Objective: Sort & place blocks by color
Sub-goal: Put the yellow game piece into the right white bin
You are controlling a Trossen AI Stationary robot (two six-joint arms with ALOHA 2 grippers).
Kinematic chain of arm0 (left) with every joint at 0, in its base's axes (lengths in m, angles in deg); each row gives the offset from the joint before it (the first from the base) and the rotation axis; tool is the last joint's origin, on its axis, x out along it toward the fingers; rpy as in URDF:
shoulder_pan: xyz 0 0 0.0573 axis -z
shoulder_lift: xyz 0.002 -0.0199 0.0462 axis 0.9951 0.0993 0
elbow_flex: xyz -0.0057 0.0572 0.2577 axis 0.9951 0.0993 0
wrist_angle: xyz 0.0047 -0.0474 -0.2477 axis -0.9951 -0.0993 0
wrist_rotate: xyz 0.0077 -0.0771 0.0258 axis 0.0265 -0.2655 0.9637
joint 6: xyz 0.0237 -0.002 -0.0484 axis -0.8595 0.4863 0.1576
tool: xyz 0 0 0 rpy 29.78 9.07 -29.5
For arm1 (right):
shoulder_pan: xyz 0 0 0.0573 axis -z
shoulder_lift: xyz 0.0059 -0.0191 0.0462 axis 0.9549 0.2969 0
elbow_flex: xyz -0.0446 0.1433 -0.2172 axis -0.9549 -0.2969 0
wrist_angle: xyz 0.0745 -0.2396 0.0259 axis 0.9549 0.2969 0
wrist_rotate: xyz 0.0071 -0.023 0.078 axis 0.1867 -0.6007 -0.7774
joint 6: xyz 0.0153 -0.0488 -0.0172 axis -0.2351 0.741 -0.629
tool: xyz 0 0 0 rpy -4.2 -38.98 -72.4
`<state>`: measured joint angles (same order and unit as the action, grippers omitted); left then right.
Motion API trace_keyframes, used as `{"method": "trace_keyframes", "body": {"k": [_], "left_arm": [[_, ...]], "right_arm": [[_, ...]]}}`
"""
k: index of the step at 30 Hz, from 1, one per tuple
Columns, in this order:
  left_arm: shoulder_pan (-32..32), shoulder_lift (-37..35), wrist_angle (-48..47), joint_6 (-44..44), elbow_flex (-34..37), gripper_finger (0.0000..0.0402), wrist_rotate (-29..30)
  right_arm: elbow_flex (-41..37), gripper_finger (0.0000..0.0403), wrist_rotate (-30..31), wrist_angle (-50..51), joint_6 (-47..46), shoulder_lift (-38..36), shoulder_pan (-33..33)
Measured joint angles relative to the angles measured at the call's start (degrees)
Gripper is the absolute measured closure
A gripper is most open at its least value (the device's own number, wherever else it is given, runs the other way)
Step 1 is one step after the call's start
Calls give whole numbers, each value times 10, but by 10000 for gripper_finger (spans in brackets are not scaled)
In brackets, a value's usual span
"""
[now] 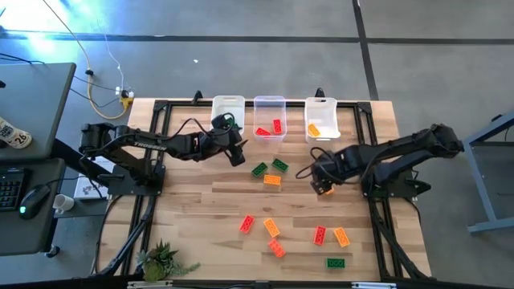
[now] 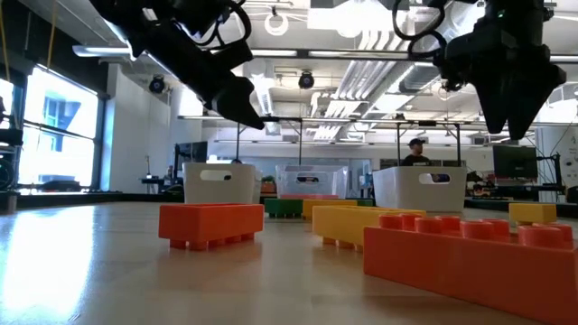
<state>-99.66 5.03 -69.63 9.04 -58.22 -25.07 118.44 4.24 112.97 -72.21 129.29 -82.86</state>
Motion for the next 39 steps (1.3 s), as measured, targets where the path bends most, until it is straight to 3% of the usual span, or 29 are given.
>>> {"method": "trace_keyframes", "body": {"k": [10, 25, 39], "left_arm": [[2, 0, 2, 24, 0, 179, -16], [2, 0, 4, 34, 0, 179, -32], [2, 0, 4, 25, 0, 179, -31]], "right_arm": [[0, 155, 18, 2, -38, 12, -28], [0, 155, -30, -5, 7, 127, -26], [0, 155, -56, -1, 97, 204, 47]]}}
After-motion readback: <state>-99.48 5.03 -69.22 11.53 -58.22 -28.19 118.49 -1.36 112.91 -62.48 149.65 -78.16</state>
